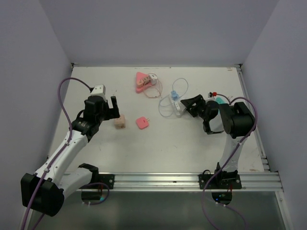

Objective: Pull the plug off the socket

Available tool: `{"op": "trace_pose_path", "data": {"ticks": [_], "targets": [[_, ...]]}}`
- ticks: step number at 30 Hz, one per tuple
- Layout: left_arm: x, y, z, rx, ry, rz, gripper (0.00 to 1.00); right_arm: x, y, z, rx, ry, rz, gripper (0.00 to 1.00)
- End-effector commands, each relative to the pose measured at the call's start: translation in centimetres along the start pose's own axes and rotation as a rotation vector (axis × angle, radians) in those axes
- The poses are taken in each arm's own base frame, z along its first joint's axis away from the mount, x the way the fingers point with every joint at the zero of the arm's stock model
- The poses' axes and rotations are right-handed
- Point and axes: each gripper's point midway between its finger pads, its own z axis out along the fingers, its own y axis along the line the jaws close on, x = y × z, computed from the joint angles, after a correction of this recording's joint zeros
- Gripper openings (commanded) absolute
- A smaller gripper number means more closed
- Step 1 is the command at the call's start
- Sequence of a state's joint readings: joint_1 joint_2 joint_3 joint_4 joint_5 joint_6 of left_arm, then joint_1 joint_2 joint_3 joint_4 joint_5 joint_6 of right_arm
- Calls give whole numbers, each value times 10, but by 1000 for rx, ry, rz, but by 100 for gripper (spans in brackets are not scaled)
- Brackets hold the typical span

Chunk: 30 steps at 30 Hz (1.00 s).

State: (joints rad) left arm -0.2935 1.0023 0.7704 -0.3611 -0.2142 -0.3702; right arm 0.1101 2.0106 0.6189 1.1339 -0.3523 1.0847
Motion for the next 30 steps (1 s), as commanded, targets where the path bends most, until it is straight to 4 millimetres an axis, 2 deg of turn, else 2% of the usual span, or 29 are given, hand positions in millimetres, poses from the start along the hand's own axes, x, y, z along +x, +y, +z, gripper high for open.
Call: {"op": "trace_pose_path", "data": {"ticks": [1,5,8,9,12,16,18,21,22,23,25,26,27,30], "targets": [[-3,1,2,6,-12,9,100,17,-18,-1,34,64,20,66],[-2,0,3,8,-8,8,100,18,-15,1,15,70,18,56],[-3,-1,2,17,-11,6,100,15,-9,2,-3,69,12,42],[-2,-3,2,26,-9,7,100,15,-7,1,-8,71,10,34],[-6,-8,1,53,-22,5,99,11,5,-1,-37,67,-2,19],[-7,-14,1,83,-27,-2,100,6,24,-7,-75,65,-32,5],[-8,-21,0,116,-20,-21,100,1,42,-12,-110,56,-52,0],[-7,-35,-3,185,-1,-65,100,-6,63,-22,-144,36,-97,0],[-7,-39,-5,204,3,-93,100,-6,63,-25,-129,39,-102,0],[-6,-47,-7,245,17,-108,100,-11,78,-30,-153,23,-126,0],[-7,-57,-11,293,24,-156,100,-11,79,-35,-127,23,-159,0],[-4,-64,-14,332,39,-173,100,-15,93,-41,-151,8,-198,0],[-7,-69,-15,360,29,-193,100,-13,91,-43,-126,19,-202,0],[-9,-85,-21,441,36,-273,99,-15,106,-55,-120,3,-260,0]]}}
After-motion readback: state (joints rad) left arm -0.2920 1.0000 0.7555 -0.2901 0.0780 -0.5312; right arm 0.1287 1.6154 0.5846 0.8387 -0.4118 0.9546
